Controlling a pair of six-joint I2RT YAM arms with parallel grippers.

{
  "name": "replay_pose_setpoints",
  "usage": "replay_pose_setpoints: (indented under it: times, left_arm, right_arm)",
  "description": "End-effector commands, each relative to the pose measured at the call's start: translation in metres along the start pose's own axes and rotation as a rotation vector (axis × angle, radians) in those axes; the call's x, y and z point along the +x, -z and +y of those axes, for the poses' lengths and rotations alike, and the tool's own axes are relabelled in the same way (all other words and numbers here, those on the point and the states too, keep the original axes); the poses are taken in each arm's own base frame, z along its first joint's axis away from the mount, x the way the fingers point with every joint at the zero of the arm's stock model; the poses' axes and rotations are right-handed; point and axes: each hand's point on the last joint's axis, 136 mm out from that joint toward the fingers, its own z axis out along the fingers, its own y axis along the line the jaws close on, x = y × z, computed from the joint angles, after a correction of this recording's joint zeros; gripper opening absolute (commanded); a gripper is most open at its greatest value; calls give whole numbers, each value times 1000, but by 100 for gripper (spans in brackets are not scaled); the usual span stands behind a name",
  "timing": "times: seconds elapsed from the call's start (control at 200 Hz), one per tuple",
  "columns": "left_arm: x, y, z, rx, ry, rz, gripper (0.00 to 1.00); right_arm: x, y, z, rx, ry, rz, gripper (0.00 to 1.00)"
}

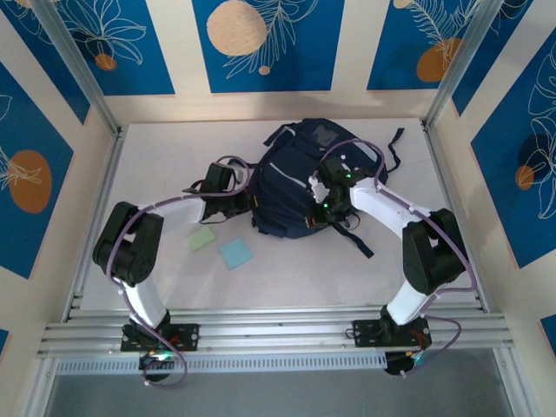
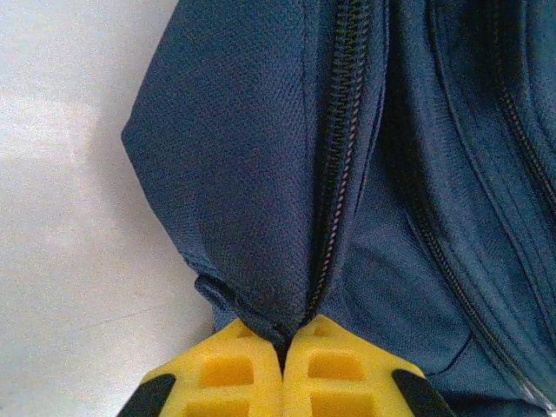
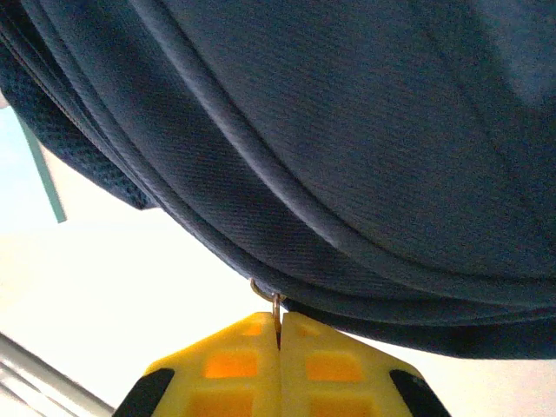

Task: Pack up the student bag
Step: Zip the student bag at the center of the table.

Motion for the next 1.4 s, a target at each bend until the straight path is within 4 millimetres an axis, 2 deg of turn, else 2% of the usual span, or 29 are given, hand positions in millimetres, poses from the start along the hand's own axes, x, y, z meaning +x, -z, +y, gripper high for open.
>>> replay_pose_setpoints:
  times: [0.0,0.085,0.16,0.235,0.42,0.55,0.715,0.865,1.045,1.105,1.295,1.395]
  left_arm:
    - [-28,14,14,-72,-1,-111,0]
    - [-32,15,12,-67,1,-127,0]
    - [-34,17,11,-64,-6,-131,0]
    - [-36,18,11,-65,-11,-127,0]
    - [-38,23,16,-77,-22,-119,0]
    - [-36,26,19,-82,-30,-112,0]
    - [-33,30,23,-88,-27,-102,0]
    - [-34,35,24,-86,-28,-107,0]
    - [-41,47,29,-93,-18,-138,0]
    - [-44,51,31,-91,-12,-147,0]
    - [-44,52,30,-76,-5,-140,0]
    - [-38,48,28,-47,14,-120,0]
  right_arm:
    - [66,-10,-5,-23,-158,262,0]
    - [78,-16,-22,48,-195,279,0]
    - [76,-13,-45,149,-198,244,0]
    - [63,0,-70,267,-176,175,0]
    - [15,51,-124,579,-73,-29,0]
    - [-11,69,-151,619,-65,-116,0]
    - [-27,85,-192,697,-122,-142,0]
    - [-35,87,-204,722,-150,-177,0]
    - [-25,94,-236,804,-285,-164,0]
    - [-25,96,-241,792,-328,-179,0]
    - [-42,85,-225,624,-375,-249,0]
    - [-49,71,-197,466,-354,-252,0]
